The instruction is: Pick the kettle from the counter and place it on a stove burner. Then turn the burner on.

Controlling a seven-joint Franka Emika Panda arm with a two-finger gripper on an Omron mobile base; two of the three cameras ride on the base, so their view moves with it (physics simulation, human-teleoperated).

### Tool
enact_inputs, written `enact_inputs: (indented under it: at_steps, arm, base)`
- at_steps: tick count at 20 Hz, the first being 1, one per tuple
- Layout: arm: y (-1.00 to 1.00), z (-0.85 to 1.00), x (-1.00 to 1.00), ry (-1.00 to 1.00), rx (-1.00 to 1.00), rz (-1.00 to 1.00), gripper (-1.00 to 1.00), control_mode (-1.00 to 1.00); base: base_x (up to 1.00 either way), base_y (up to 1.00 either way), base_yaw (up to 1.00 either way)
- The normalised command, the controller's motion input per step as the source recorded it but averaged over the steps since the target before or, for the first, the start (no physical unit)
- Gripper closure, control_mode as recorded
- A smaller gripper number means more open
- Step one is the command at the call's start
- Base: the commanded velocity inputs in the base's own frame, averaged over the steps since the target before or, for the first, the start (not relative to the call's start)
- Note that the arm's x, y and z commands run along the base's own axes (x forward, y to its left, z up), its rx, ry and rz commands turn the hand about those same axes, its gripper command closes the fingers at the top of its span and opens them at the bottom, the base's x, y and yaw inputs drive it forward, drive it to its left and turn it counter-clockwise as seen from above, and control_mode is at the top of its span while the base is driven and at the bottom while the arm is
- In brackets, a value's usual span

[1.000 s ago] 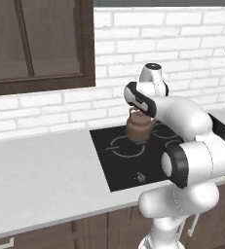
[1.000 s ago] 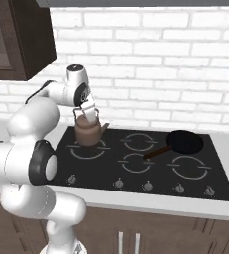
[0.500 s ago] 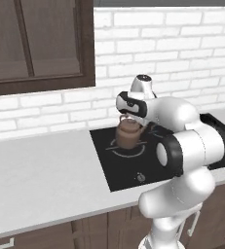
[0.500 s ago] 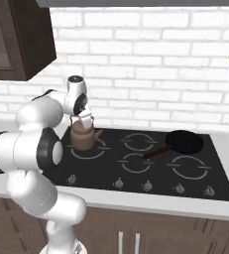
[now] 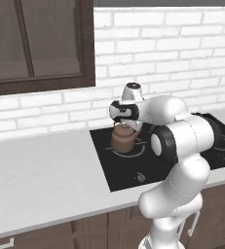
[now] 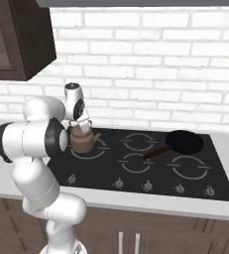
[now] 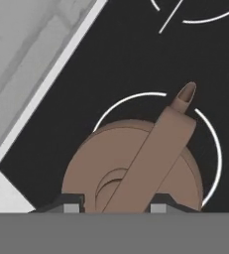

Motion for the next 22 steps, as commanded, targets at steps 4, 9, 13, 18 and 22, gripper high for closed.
enact_inputs:
  at_steps: [4, 9, 13, 18, 22]
  arm:
    - [-0.19, -0.28, 0.28, 0.00, -0.06, 0.00, 1.00, -1.00]
    - [0.00, -0.04, 0.04, 0.02, -0.01, 0.00, -1.00, -1.00]
    - [0.00, 0.00, 0.00, 0.00, 0.00, 0.00, -1.00, -1.00]
    - [0.00, 0.10, 0.02, 0.00, 0.00, 0.00, -1.00, -1.00]
    - [0.00, 0.44, -0.05, 0.00, 0.00, 0.00, -1.00, -1.00]
  base:
    - [0.00, 0.00, 0.00]
    - [0.00, 0.00, 0.00]
    - [0.00, 0.00, 0.00]
    - [0.00, 0.00, 0.00]
    - [0.00, 0.00, 0.00]
